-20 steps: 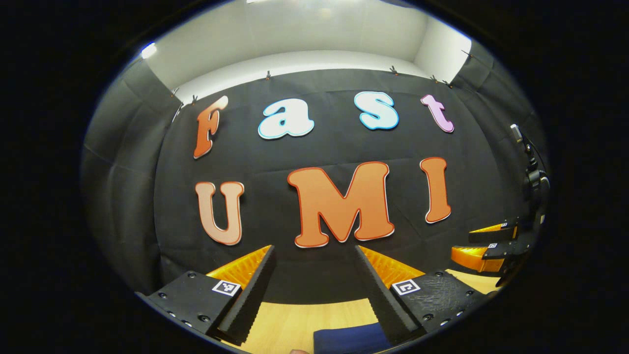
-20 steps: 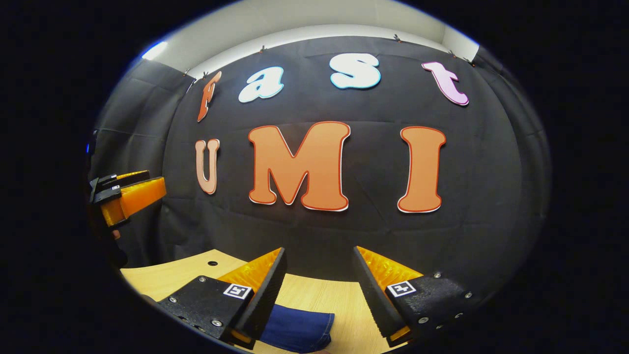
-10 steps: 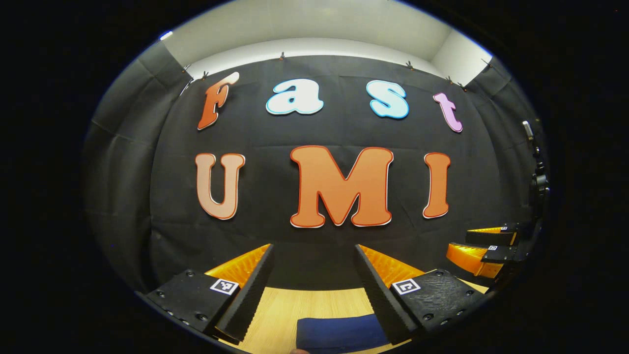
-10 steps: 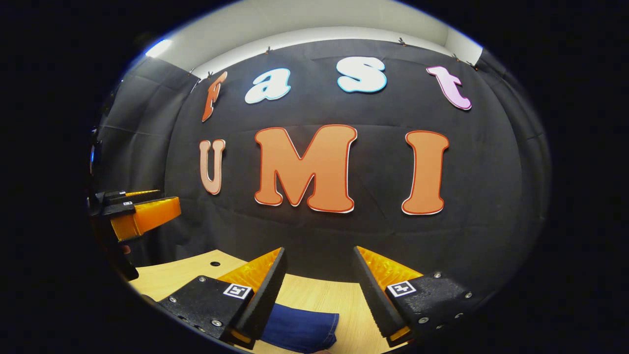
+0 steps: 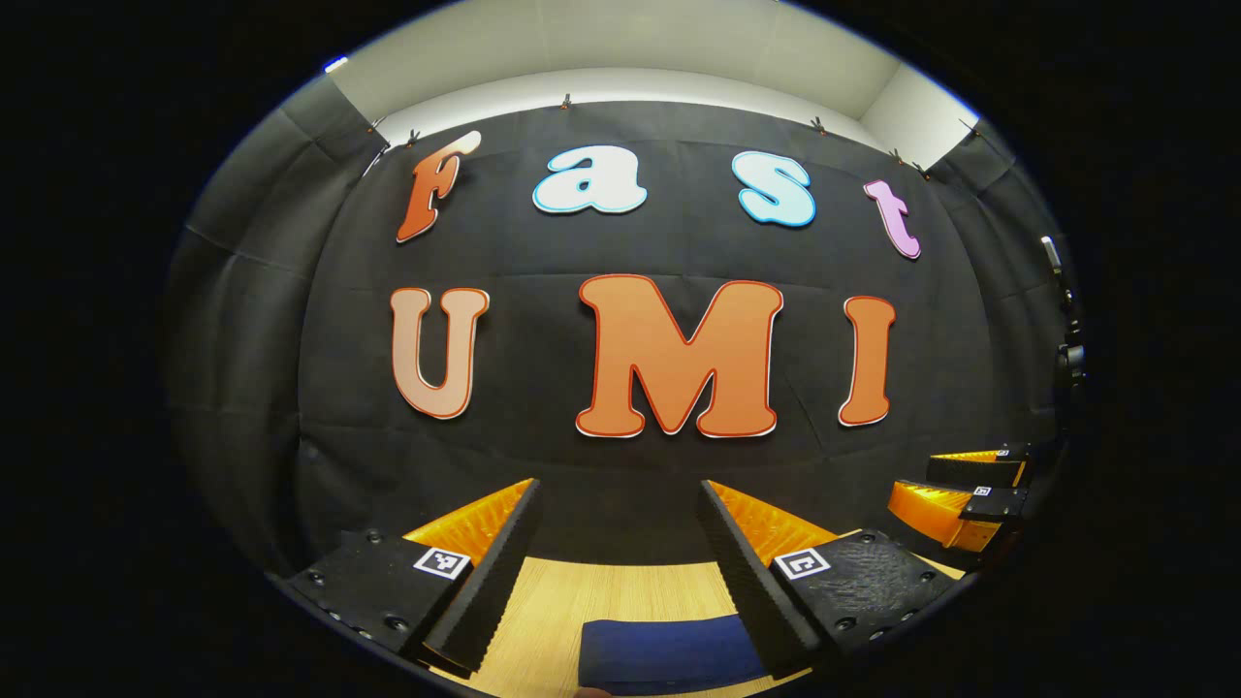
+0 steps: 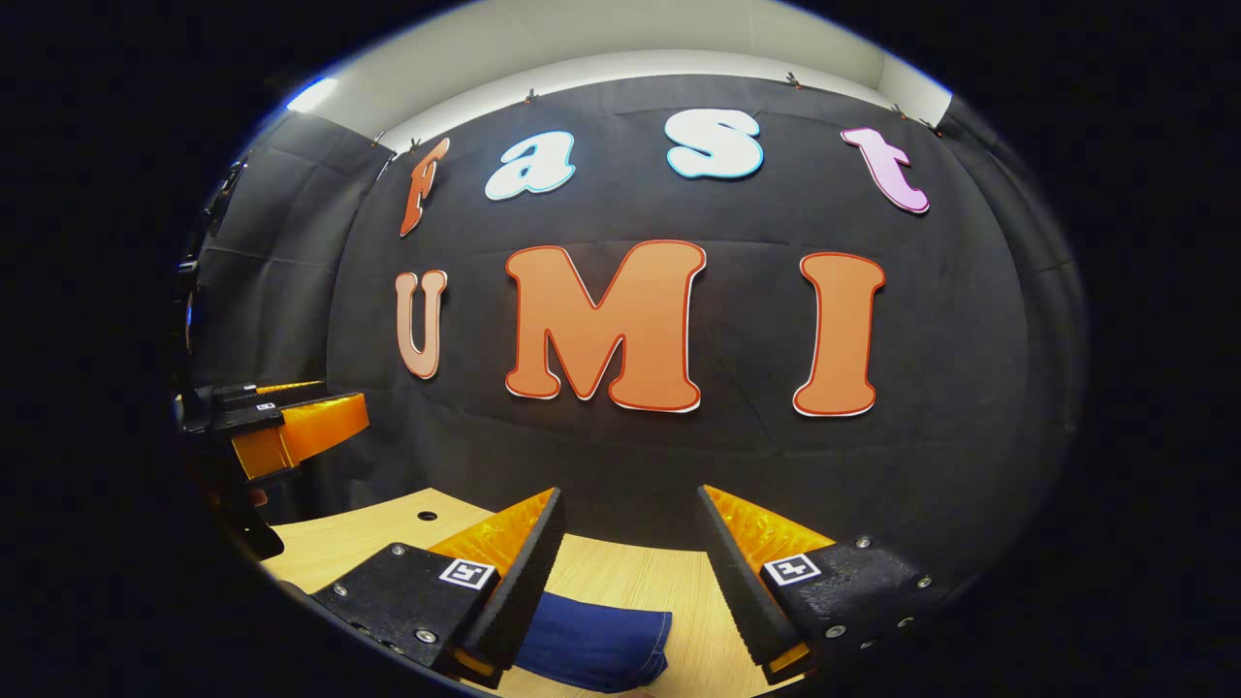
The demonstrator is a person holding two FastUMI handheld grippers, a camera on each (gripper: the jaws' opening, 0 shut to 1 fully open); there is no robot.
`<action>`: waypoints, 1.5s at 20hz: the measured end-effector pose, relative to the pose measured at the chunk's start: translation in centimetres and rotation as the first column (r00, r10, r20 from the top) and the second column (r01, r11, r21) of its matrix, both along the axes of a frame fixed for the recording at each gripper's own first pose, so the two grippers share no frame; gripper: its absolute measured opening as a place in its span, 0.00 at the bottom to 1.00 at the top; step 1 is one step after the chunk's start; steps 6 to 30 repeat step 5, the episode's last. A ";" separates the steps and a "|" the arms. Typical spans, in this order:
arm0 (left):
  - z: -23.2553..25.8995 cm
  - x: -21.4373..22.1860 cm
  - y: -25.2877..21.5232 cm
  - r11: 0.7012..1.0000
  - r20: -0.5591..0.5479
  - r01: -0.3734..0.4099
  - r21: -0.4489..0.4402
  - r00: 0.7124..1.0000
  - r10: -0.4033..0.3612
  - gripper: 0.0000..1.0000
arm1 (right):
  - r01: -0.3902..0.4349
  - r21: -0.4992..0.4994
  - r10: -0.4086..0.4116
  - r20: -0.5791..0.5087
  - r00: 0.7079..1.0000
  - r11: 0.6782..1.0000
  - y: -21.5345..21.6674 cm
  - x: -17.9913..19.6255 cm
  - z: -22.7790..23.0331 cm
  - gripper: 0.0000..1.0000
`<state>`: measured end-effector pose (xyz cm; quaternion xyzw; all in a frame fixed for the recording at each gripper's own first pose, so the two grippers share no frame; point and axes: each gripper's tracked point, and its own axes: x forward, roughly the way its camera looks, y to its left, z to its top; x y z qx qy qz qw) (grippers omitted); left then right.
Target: Grasp the waist and the cuffs of the jeans and fold them to make the two legs overlap; first hold the waist and fold one-third of the jeans toward the cuffs, then hold the cuffs and fold the remaining one-third in the same direction to finish folding.
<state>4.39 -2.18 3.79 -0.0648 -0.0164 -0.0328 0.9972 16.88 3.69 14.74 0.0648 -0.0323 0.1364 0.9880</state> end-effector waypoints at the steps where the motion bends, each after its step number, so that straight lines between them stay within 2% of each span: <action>1: -0.2 -0.1 0.0 1.000 -0.002 0.000 0.003 1.000 0.000 0.99 | -0.003 0.001 0.003 -0.001 1.000 1.000 0.0 -0.1 0.0 0.86; 30: -0.5 -0.3 -0.3 1.000 -0.015 0.002 0.002 1.000 -0.002 0.99 | -0.014 -0.002 0.014 0.001 1.000 1.000 0.4 -0.3 -0.1 0.86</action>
